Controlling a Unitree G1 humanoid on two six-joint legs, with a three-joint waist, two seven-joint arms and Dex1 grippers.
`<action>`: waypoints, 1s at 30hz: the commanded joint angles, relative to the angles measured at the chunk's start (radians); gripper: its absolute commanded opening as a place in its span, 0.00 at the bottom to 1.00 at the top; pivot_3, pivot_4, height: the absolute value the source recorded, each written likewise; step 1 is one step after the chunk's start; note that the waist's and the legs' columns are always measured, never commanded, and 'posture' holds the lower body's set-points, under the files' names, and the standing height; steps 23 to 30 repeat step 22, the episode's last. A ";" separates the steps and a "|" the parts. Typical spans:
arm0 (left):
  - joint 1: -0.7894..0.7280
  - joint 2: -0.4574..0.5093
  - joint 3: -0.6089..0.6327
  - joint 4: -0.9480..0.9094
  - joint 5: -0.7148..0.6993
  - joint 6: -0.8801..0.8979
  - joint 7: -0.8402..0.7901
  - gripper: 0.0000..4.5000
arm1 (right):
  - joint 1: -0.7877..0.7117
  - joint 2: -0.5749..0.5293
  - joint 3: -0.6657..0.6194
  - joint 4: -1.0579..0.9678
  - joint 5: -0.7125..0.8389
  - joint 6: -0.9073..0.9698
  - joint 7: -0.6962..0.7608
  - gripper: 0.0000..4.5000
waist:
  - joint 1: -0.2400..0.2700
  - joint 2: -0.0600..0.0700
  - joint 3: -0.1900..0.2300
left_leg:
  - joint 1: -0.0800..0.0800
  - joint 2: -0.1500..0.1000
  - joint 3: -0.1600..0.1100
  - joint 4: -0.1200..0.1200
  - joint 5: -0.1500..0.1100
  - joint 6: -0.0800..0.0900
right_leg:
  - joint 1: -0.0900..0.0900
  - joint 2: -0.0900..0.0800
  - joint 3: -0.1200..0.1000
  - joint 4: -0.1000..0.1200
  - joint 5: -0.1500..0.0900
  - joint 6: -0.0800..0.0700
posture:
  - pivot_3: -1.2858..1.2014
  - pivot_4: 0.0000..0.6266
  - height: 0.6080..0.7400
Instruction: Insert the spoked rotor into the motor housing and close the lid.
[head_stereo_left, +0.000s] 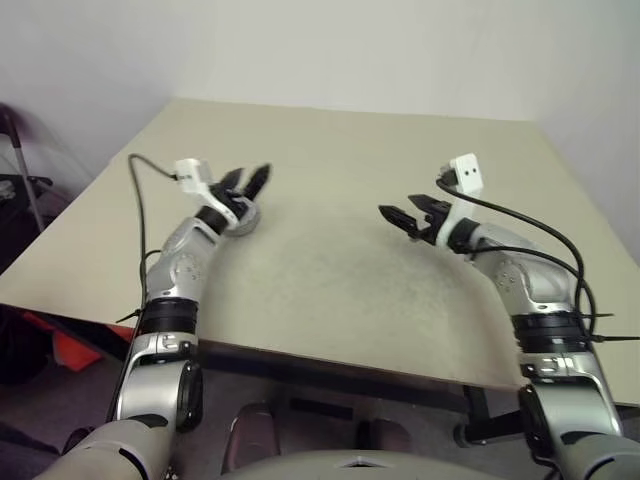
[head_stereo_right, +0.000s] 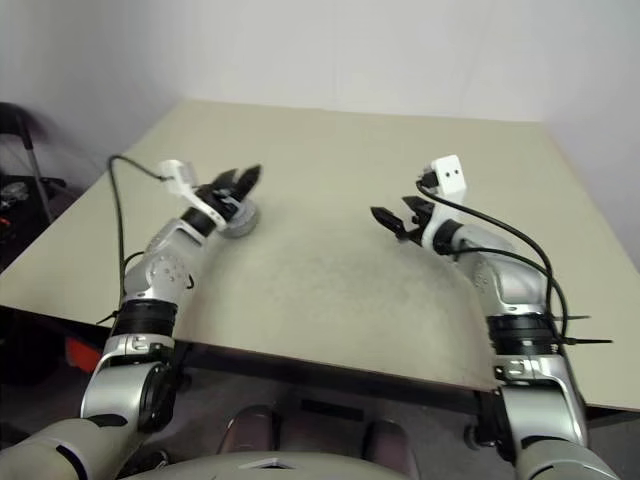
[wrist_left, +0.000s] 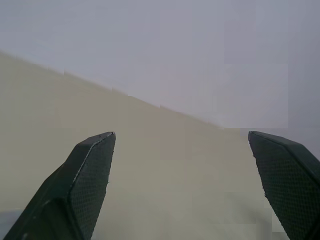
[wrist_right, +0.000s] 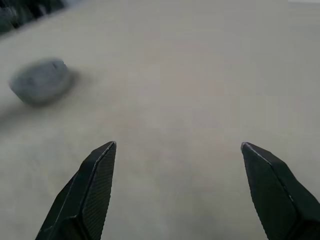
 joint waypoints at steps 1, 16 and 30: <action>0.035 0.040 -0.145 -0.101 0.089 0.024 -0.112 1.00 | 0.035 -0.080 0.017 -0.004 -0.067 -0.108 0.122 1.00 | -0.010 0.000 0.000 | 0.000 0.000 0.000 0.000 0.000 0.000 | 0.000 0.000 0.000 0.000 0.000 -0.001 | 0.52 0.00 1.00; 0.076 0.057 -0.228 -0.118 0.204 -0.004 -0.178 1.00 | 0.050 -0.085 -0.013 0.081 -0.157 -0.183 0.152 1.00 | -0.044 0.001 0.000 | 0.001 0.001 0.001 0.000 0.003 0.010 | 0.000 0.001 0.000 0.001 0.002 -0.005 | 0.52 0.00 1.00; 0.082 0.053 -0.220 -0.130 0.209 -0.002 -0.161 1.00 | 0.039 -0.067 -0.015 0.091 -0.170 -0.190 0.139 1.00 | -0.045 0.001 0.000 | 0.002 0.001 0.001 0.000 0.002 0.012 | 0.000 0.001 0.000 0.001 0.002 -0.005 | 0.52 0.00 1.00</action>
